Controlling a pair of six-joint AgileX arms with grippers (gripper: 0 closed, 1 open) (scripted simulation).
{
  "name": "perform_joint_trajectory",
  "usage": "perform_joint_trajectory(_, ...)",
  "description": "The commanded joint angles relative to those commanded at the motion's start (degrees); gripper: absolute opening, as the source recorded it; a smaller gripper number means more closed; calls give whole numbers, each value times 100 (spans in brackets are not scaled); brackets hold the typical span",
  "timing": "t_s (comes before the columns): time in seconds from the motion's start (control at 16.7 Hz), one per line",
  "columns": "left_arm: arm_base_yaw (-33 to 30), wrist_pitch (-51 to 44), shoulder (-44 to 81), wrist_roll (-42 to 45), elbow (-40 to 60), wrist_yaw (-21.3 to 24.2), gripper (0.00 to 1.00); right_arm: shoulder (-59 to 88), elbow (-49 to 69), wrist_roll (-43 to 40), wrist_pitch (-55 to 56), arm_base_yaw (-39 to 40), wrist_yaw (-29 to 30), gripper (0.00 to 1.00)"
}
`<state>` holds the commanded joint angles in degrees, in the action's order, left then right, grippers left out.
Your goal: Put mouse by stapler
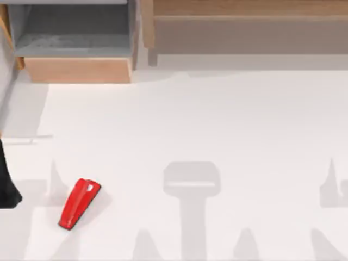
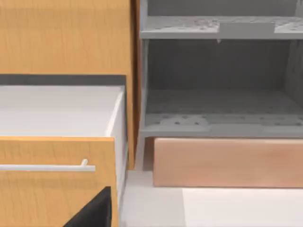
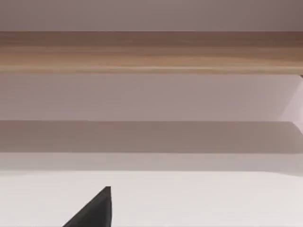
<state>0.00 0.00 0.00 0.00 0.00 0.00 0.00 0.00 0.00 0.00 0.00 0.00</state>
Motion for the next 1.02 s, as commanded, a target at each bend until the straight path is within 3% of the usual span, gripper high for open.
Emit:
perform_joint_trajectory(0.24,56,-98,167,23,169,40,100,0,0,0,0,0,0,100)
perform_joint_trajectory(0.48,361,-718,1215,123,1220,279,100,0,0,0,0,0,0,100)
perform_joint_trajectory(0.72,794,-1729,3158,254,3223,621,100,0,0,0,0,0,0,100)
perform_joint_trajectory(1.02,1345,-3178,6321,445,6534,901,100,0,0,0,0,0,0,100)
